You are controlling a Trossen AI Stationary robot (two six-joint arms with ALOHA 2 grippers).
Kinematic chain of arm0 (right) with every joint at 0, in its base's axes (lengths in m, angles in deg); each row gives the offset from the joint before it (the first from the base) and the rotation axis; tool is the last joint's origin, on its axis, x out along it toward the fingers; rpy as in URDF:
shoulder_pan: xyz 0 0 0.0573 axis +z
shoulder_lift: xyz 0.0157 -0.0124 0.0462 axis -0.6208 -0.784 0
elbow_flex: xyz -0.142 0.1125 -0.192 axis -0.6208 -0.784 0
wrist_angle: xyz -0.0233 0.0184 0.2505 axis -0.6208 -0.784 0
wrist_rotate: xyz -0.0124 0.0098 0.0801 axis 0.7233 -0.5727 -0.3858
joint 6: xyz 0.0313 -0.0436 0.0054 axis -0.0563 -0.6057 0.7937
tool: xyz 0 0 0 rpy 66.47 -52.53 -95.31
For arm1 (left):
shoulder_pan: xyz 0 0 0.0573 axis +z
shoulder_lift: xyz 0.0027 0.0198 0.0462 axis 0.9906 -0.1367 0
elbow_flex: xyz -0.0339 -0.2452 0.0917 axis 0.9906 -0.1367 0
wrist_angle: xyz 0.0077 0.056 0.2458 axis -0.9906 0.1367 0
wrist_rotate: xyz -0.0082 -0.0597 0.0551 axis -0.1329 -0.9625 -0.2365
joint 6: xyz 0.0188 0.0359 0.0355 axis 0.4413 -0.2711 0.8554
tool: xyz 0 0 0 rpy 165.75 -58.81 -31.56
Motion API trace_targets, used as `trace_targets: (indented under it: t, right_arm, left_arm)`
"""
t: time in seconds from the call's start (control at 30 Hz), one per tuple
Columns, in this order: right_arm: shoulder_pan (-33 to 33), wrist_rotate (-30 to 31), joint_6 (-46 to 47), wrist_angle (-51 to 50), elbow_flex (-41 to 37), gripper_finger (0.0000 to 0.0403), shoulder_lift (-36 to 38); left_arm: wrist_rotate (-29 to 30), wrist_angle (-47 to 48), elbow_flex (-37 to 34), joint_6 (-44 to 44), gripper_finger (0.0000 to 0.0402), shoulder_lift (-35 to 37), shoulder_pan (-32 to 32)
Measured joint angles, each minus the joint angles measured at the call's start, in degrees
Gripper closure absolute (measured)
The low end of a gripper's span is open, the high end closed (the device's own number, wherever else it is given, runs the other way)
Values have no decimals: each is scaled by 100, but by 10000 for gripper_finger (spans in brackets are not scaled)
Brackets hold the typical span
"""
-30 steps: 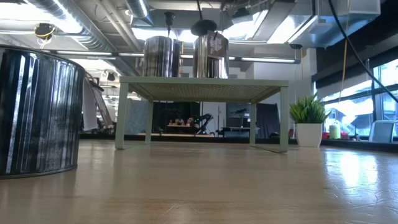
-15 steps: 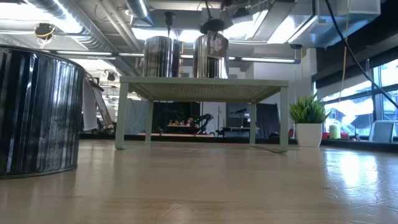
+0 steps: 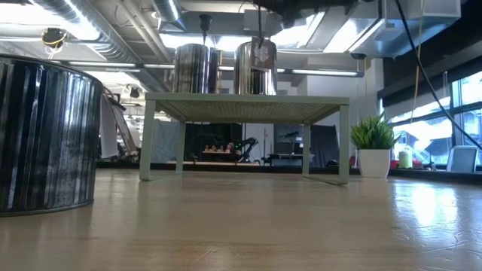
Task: Pick & Place candle stick holders
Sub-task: Put the top candle holder on the shelf aligned with the other candle holder
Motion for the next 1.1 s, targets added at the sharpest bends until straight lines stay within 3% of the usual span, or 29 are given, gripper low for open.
trace_targets:
  t: [0.2,0.7,0.9,1.1]
  right_arm:
    - [62,59,-316,-2,-55,389,-64]
    - [-5,297,-846,794,-86,389,-288]
    - [-39,298,-759,1674,-666,389,-521]
    - [-94,302,-550,2179,-983,389,-524]
  left_arm:
    - [25,5,0,-15,332,-9,0]
    - [829,437,-22,173,332,-11,0]
    - [1062,1274,-24,-273,332,-12,0]
    - [1205,2196,-24,-1320,332,-172,0]
